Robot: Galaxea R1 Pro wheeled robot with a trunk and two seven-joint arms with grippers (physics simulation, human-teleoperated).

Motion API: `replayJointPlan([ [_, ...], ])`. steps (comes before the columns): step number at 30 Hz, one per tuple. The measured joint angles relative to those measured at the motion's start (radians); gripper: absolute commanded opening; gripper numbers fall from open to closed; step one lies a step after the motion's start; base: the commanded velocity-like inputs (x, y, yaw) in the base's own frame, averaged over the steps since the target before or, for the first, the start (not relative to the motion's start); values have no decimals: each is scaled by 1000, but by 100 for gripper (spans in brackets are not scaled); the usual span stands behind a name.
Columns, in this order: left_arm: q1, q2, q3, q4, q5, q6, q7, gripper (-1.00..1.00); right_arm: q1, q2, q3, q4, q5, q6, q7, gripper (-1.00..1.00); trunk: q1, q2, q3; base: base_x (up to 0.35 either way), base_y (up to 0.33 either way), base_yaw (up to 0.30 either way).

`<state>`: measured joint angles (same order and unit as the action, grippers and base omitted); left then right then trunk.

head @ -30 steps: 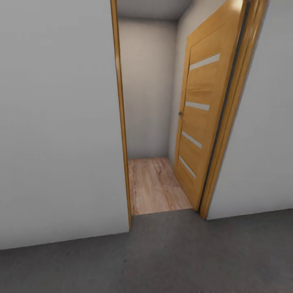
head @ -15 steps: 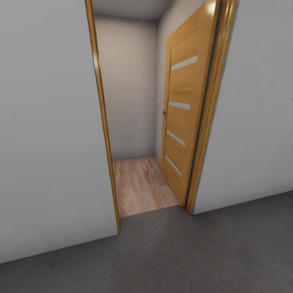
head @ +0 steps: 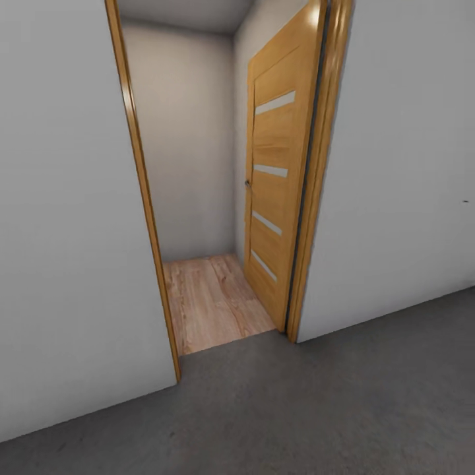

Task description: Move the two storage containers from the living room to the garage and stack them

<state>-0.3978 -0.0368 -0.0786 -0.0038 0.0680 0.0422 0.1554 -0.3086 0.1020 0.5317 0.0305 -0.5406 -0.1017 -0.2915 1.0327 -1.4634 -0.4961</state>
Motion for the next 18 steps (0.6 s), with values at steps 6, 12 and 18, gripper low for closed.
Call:
replayJointPlan([
  [6, -1, -7, 1, -1, -1, -1, -1, 100, 0, 1, 0, 0, 0, 0, 0, 100, 0, 0, 0, 0, 0, -241],
  [12, -1, -27, 5, 0, 2, -13, -59, 100, 0, 1, 0, 0, 0, 0, 1, 100, 0, 0, 0, 0, 0, -241],
  [18, -1, -30, 4, 1, 4, -8, -171, 100, 0, 2, 0, 0, 1, 0, 3, 100, 0, 0, 0, 0, 0, -241],
])
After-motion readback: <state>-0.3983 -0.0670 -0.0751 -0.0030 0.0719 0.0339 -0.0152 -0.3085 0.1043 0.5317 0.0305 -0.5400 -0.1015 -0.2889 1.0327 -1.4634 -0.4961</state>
